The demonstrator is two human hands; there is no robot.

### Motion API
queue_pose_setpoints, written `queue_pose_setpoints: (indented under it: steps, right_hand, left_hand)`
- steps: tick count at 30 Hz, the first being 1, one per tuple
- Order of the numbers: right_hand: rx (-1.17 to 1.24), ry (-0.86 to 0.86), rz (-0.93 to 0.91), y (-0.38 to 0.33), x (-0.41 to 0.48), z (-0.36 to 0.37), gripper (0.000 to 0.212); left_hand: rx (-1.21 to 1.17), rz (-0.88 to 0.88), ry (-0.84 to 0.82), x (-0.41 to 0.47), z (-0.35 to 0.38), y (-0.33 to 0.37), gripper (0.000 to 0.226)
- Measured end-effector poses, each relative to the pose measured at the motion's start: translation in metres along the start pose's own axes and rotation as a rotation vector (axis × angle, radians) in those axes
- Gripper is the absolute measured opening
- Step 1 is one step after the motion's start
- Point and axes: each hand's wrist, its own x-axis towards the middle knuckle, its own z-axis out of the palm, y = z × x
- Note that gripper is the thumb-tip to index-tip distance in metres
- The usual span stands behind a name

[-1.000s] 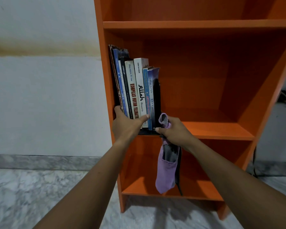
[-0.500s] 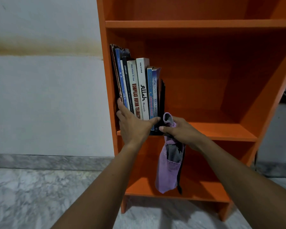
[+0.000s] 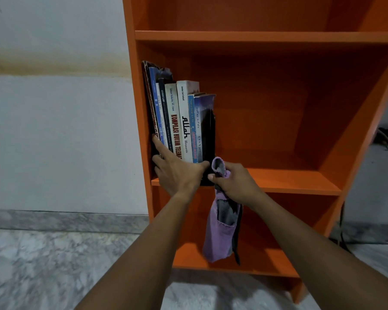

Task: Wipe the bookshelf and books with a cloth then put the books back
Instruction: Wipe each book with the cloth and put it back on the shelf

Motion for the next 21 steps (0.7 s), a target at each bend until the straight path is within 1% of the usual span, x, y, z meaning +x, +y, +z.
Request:
queue_pose_setpoints:
  steps: [2,3,5,7,11,14,17,19,21]
  right_hand:
    - [-0.055,0.025,-0.02,-0.003,0.0,0.005,0.006]
    - [-0.084,0.039,-0.03,-0.004,0.001,0.008,0.008]
    - [-0.131,0.074,-0.025,-0.006,0.003,0.014,0.021]
    - [-0.142,0.075,-0.016,-0.008,0.005,0.015,0.024]
    - [-0.069,0.034,0.019,-0.013,0.01,0.011,0.013]
    - [-0.073,0.002,0.046,-0.011,0.014,0.009,0.006]
    - [-0.045,-0.063,0.069,-0.015,0.014,0.004,0.013]
    - [-0.008,-0.121,0.102,-0.02,0.014,0.001,0.011]
    - [0.018,-0.166,0.145,-0.025,0.013,-0.001,0.018]
  left_hand:
    - [0.02,-0.003,0.005,0.002,-0.002,0.002,0.148]
    - [0.023,-0.004,0.006,0.003,-0.003,0.003,0.149]
    - [0.026,0.0,0.009,0.003,-0.005,0.004,0.151]
    - [0.033,0.005,0.014,0.004,-0.008,0.003,0.152]
    - [0.047,0.021,0.028,0.005,-0.012,0.001,0.152]
    - [0.046,0.041,0.028,0.003,-0.014,-0.001,0.149]
    - [0.058,0.051,0.027,-0.002,-0.016,-0.003,0.15]
    - [0.043,0.069,0.034,-0.005,-0.019,-0.006,0.149]
    - [-0.006,0.116,0.017,-0.006,-0.025,-0.013,0.144]
